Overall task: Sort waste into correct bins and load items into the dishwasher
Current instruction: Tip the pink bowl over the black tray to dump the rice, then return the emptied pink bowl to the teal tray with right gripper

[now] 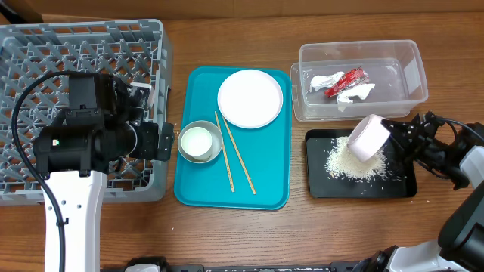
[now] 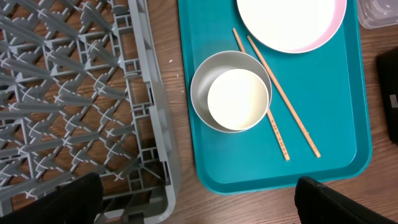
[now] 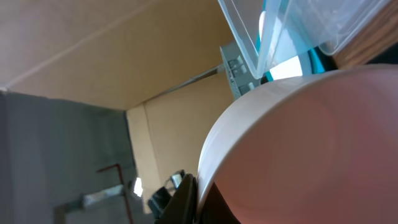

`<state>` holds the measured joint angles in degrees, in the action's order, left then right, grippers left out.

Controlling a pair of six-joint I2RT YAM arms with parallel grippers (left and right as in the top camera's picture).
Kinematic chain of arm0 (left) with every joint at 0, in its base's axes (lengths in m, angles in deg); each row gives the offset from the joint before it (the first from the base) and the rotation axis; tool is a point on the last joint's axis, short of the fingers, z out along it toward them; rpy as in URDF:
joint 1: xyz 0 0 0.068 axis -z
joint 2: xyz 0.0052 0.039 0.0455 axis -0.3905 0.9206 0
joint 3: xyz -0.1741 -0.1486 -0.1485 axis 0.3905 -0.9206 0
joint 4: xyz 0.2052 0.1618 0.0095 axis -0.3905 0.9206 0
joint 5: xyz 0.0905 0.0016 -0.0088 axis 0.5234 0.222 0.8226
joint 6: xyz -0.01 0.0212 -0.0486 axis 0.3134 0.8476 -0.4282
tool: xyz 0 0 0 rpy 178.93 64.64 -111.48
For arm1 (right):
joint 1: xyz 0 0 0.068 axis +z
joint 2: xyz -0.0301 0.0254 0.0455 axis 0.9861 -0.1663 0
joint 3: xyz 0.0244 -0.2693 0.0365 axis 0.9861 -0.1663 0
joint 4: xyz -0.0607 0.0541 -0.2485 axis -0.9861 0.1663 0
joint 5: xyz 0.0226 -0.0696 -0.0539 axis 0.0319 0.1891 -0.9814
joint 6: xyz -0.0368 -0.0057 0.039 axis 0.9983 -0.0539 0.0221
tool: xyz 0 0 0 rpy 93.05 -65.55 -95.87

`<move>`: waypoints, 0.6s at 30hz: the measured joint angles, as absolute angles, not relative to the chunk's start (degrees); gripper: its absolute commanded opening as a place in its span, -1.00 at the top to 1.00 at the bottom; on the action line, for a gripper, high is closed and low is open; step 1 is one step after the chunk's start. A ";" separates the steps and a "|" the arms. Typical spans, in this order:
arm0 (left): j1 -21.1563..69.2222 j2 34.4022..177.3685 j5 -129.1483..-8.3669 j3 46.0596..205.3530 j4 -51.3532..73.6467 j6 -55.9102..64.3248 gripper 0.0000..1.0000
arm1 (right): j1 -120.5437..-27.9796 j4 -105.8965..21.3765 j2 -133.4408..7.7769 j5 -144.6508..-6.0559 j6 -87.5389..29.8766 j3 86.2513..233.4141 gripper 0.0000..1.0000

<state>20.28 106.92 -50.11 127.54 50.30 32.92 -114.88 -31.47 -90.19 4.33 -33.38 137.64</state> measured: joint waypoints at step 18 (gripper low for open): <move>20.28 106.92 -50.11 127.54 50.24 32.92 -0.99 | -104.85 -15.02 -89.92 -13.62 -17.12 144.96 0.92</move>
